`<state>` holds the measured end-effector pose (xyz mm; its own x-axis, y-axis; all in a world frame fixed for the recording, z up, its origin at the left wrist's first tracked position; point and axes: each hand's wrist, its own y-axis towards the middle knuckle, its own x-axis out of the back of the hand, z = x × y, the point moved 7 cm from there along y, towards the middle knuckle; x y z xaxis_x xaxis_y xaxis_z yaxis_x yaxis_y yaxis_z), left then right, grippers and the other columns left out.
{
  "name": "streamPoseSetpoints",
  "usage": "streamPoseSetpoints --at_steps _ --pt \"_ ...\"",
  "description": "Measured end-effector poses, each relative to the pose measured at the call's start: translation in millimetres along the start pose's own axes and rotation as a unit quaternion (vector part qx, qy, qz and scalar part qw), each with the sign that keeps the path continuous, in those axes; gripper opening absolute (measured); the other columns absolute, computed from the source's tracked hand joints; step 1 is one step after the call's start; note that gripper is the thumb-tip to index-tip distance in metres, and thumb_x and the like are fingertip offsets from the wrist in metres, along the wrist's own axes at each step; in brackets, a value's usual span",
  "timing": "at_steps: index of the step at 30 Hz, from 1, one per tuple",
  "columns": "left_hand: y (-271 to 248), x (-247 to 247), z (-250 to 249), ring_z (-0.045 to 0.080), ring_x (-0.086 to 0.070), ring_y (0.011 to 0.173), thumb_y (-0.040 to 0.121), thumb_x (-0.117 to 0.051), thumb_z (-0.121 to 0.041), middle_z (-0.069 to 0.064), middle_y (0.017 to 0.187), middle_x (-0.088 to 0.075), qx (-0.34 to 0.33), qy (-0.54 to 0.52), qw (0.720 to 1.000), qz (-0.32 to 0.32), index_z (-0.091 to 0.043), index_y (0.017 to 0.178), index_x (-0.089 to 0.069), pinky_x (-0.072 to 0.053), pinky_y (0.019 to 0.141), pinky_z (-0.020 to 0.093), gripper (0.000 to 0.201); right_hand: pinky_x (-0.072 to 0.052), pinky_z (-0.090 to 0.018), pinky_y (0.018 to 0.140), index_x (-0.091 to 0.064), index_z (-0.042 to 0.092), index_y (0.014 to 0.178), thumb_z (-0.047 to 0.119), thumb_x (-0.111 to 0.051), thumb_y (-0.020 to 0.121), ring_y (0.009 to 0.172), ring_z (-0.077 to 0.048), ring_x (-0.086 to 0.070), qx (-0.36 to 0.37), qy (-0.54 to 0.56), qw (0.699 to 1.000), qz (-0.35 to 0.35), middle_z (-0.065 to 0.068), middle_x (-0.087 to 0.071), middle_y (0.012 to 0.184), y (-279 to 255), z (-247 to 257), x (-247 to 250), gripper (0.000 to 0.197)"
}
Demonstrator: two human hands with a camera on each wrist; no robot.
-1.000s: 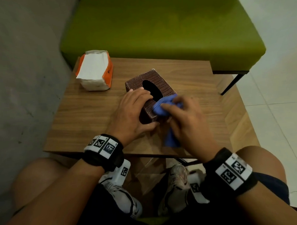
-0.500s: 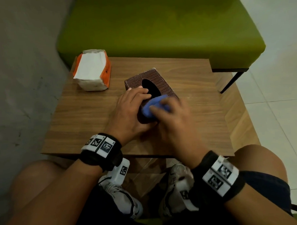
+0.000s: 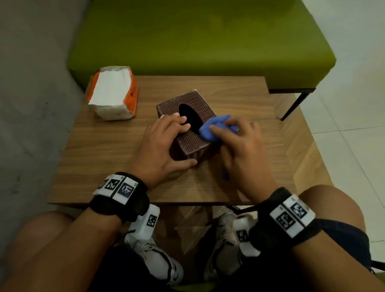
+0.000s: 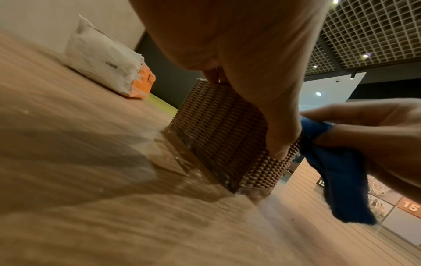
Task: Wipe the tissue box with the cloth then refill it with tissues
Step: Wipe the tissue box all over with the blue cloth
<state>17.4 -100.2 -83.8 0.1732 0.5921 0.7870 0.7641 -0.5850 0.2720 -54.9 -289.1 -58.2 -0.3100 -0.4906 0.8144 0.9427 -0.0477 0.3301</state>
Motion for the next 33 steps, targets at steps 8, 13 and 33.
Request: streamPoseSetpoints --at_steps 8,13,33 --pt "8.6 7.0 2.5 0.022 -0.039 0.156 0.073 -0.093 -0.047 0.006 0.157 -0.052 0.006 -0.045 0.997 0.070 -0.013 0.139 -0.063 -0.036 0.125 0.058 0.081 -0.052 -0.044 0.087 -0.070 0.021 0.134 0.014 -0.054 0.094 0.113 -0.030 -0.050 0.086 0.000 0.993 0.083 -0.009 -0.057 0.135 -2.5 30.7 0.4 0.044" --pt "15.9 12.6 7.8 0.021 -0.027 0.163 0.075 -0.097 -0.026 0.001 0.165 -0.046 0.001 -0.042 0.992 0.116 -0.016 0.145 -0.059 -0.024 0.131 0.059 0.080 -0.051 -0.047 0.087 -0.075 0.021 0.130 0.018 -0.048 0.093 0.107 -0.031 -0.054 0.093 -0.017 0.989 0.114 -0.005 -0.063 0.129 27.5 11.8 2.3 0.046" --pt "-11.4 -8.3 28.1 0.010 -0.055 0.132 0.052 -0.096 -0.048 -0.005 0.147 -0.053 0.257 -0.187 0.945 -0.070 -0.020 0.161 -0.025 -0.050 0.110 0.033 0.133 -0.047 -0.034 0.101 -0.070 0.017 0.137 0.008 -0.061 0.095 0.116 -0.024 -0.055 0.089 0.076 0.984 0.133 -0.006 -0.055 0.130 12.7 45.6 -14.6 0.044"
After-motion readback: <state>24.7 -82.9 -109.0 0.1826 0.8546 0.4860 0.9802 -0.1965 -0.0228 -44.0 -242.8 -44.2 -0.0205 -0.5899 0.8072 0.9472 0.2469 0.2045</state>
